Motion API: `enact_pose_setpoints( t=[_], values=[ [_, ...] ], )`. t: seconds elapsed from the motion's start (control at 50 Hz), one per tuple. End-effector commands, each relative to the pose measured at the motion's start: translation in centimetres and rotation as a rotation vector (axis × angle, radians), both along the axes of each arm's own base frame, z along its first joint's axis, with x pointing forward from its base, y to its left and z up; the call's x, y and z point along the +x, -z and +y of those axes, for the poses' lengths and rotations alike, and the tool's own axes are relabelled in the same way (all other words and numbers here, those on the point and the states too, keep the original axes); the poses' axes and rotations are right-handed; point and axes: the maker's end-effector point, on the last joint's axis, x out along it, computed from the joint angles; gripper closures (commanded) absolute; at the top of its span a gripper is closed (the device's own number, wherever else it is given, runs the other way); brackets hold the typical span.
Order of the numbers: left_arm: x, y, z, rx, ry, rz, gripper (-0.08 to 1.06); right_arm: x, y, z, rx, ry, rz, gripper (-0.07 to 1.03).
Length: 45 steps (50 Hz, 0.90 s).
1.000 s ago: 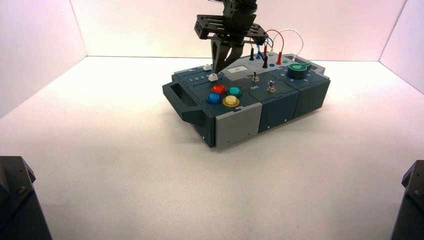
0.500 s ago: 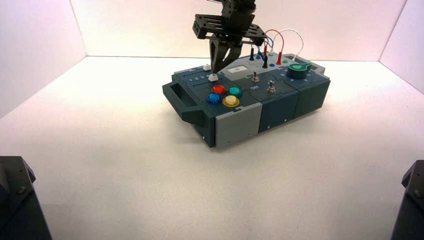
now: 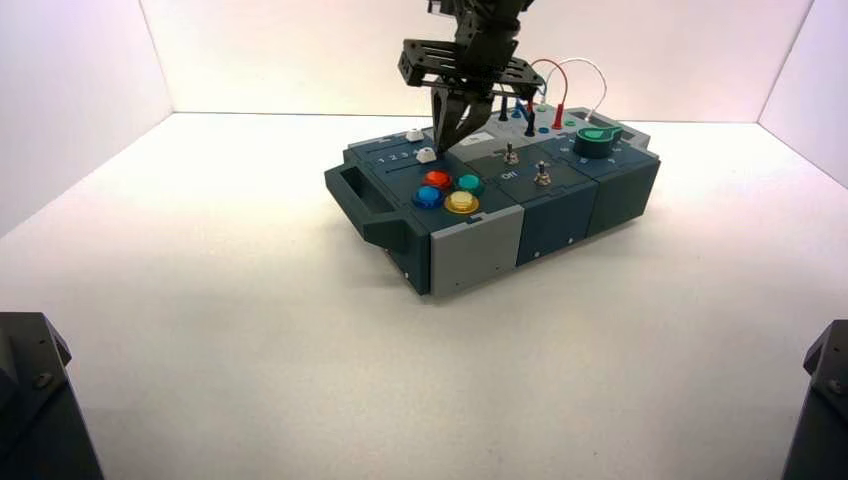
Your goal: Move the bottom slider to position 3.
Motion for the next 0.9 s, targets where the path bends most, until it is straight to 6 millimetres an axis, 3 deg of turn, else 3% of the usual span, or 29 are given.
enact_pose_setpoints(
  t=[0.02, 0.4, 0.9],
  values=[
    [0.3, -0.8, 0.1, -0.009, -0.009, -0.016, 1.01, 0.7, -1.7, 0.5, 0.023, 0.005, -0.028, 0.98],
    [0.4, -0.9, 0.1, -0.01, -0.009, -0.018, 1.01, -0.4, -3.7, 0.2, 0.036, 0.007, -0.028, 0.98],
    [0.3, -0.9, 0.1, -0.009, -0.009, -0.02, 1.01, -1.9, -2.3, 1.6, 0.031, -0.019, 0.02, 0.98]
  ],
)
